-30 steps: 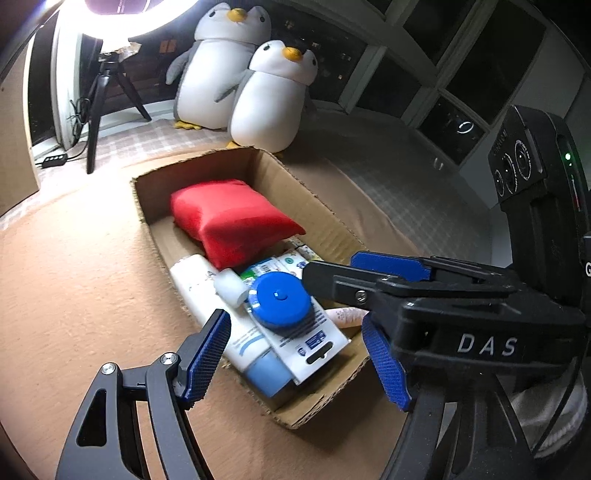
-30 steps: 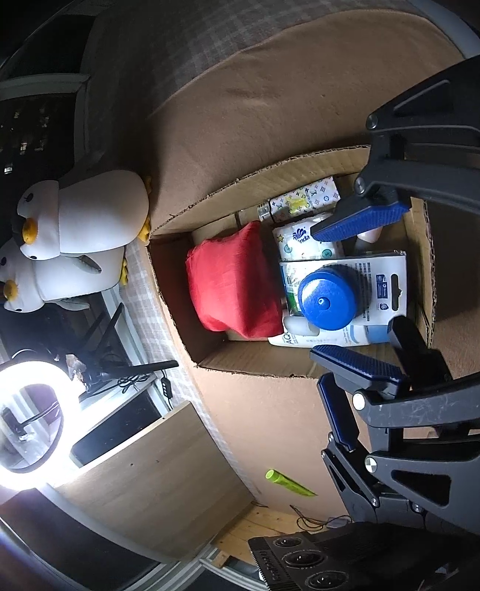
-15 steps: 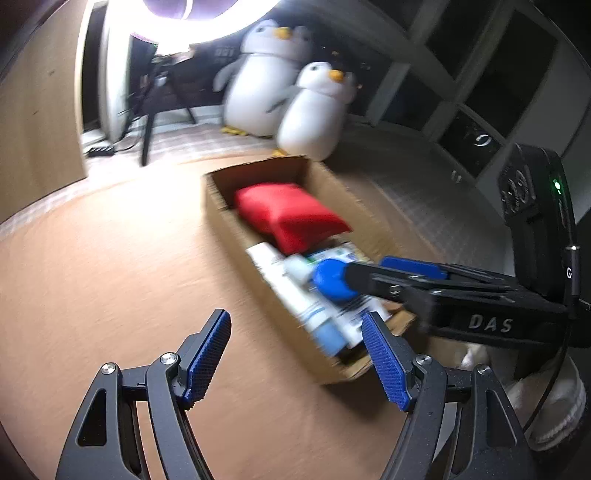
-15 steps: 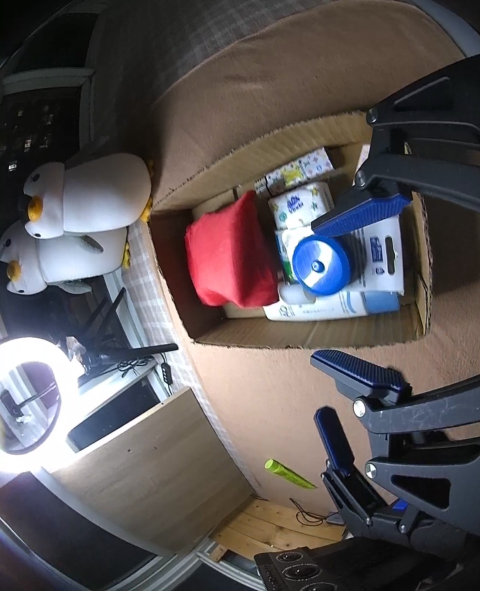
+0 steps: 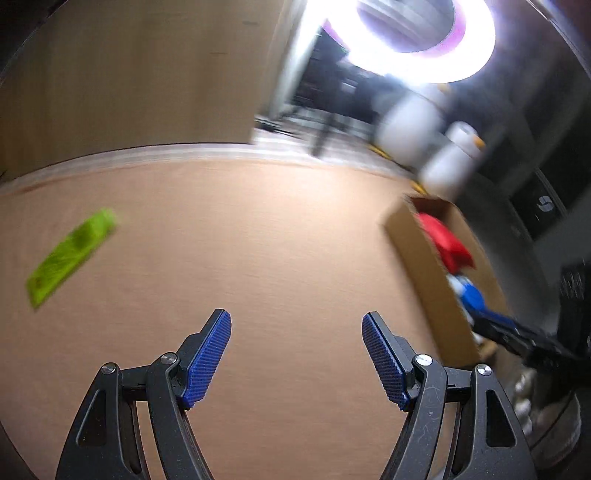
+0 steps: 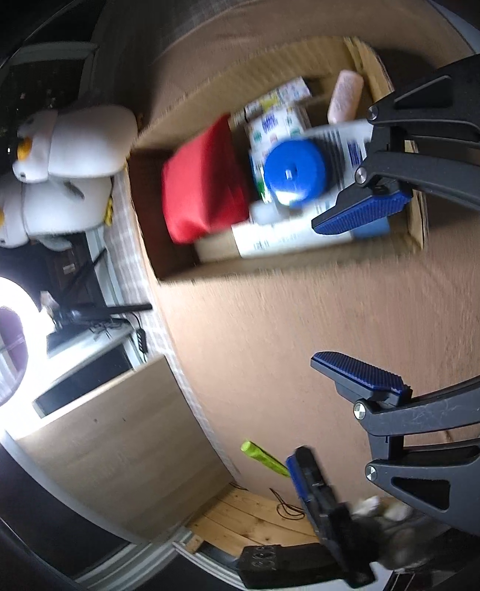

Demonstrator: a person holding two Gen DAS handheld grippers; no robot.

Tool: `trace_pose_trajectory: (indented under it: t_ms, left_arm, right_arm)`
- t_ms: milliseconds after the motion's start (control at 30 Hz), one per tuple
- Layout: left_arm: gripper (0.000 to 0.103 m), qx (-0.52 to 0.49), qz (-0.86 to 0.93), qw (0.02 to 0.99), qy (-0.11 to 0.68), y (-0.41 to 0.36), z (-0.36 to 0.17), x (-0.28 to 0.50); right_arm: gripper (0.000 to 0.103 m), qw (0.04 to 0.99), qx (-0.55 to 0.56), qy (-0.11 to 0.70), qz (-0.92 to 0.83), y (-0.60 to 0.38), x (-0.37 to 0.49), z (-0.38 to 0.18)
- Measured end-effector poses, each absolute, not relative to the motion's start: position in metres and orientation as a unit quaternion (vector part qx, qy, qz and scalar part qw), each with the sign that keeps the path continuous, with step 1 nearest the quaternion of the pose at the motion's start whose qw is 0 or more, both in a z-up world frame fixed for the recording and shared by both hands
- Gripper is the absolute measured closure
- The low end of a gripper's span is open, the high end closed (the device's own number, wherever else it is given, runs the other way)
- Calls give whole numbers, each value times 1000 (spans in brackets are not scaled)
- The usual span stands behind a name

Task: Organize objects
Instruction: 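Move the left gripper to the lime-green tube, then close the left gripper on the lime-green tube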

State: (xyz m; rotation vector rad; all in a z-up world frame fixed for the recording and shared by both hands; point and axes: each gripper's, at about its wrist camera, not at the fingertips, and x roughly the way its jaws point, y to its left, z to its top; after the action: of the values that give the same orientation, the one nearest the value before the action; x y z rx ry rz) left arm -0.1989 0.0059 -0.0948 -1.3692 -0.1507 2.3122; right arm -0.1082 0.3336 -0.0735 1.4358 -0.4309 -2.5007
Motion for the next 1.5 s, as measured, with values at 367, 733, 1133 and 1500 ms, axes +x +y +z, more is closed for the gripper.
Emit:
trace_pose_trajectory:
  t_ms: [367,733,1133,1500]
  left_arm:
    - [26,-499,852,101,-124,-132,-124,-286]
    - [27,-507,847,59,-151,-179,-157,-356]
    - [35,-532,821,103,-181,-175,-184,-381]
    - [39,-538,817,162,-134,-112,-185,-334]
  right_arm:
    - [40,123,515,-152,-835,289,-112,-82]
    - [40,110,534,-150,-825,276,-108,-93]
    - [40,89,544,-162,-819,288,-109,-99]
    - [40,102,547,-162,-815,284,-116,-100]
